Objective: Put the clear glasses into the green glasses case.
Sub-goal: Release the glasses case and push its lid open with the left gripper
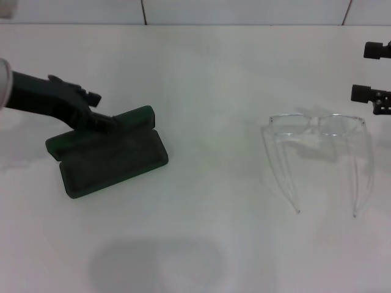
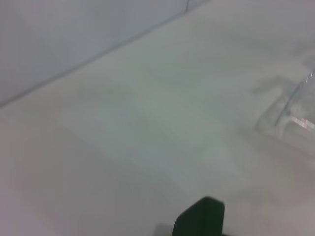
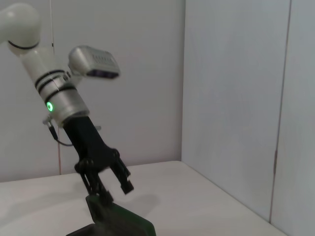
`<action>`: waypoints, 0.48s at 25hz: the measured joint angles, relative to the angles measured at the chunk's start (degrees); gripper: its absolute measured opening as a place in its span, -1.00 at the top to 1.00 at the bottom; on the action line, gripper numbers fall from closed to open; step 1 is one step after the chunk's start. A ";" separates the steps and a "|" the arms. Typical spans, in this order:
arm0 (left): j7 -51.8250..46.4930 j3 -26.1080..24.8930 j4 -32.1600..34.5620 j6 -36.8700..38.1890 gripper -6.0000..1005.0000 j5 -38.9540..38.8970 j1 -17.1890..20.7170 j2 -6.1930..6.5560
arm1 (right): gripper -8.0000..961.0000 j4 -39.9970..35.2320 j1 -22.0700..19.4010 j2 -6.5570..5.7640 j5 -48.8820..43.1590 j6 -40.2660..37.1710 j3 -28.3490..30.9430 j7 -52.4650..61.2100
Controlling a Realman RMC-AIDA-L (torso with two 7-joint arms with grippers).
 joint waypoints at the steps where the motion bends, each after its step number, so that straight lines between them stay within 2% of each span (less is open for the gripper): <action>1: 0.01 0.57 -0.93 -0.54 -0.53 0.84 -0.41 0.00 | -0.74 0.00 -0.04 0.01 0.00 -0.02 0.00 0.00; 6: 0.27 2.00 -5.93 -2.62 -0.53 3.77 -2.55 -0.12 | -0.73 -0.05 -0.07 0.33 0.00 -0.03 0.02 -0.29; 12: 0.12 2.01 -8.29 -4.48 -0.53 5.10 -3.67 0.02 | -0.73 0.22 -0.07 0.27 0.09 -0.03 0.05 -0.38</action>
